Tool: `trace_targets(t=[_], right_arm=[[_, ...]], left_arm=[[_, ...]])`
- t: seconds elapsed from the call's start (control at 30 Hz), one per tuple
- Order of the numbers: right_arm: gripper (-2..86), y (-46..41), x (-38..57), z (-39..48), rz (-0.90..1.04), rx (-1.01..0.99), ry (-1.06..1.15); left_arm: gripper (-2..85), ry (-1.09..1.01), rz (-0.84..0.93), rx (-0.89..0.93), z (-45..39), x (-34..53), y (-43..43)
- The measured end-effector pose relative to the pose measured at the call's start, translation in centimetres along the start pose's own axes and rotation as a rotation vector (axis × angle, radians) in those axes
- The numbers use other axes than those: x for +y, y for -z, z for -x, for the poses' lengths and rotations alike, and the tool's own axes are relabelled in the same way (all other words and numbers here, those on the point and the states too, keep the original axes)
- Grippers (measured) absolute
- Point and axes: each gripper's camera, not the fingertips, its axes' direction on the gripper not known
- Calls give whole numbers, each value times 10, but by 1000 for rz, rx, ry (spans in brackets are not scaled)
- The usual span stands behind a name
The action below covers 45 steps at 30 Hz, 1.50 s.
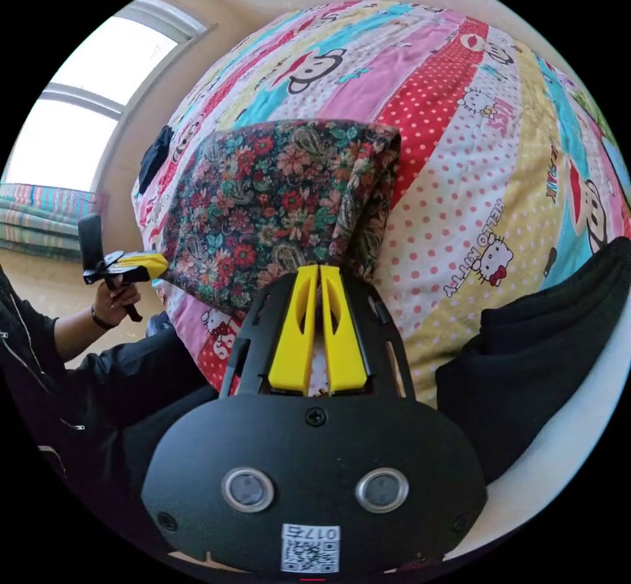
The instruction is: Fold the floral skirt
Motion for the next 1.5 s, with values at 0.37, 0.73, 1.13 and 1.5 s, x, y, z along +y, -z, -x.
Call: trace_targets(t=[0.37,0.73,1.13,1.5], right_arm=[[27,-66,-37,-2,54,-171,78],[85,-44,74,-101,-362,-896,-576],[130,-136,161,-124,-604,-1363,-1120],[213,-160,160,-141,-549,-1338,-1122]], left_arm=[[32,-38,42,-230,17,-14,-22],[205,222,-349,3,73,32,54],[254,396,-132,265,117,-17,18],[124,592,-12,164,123,-65,8]])
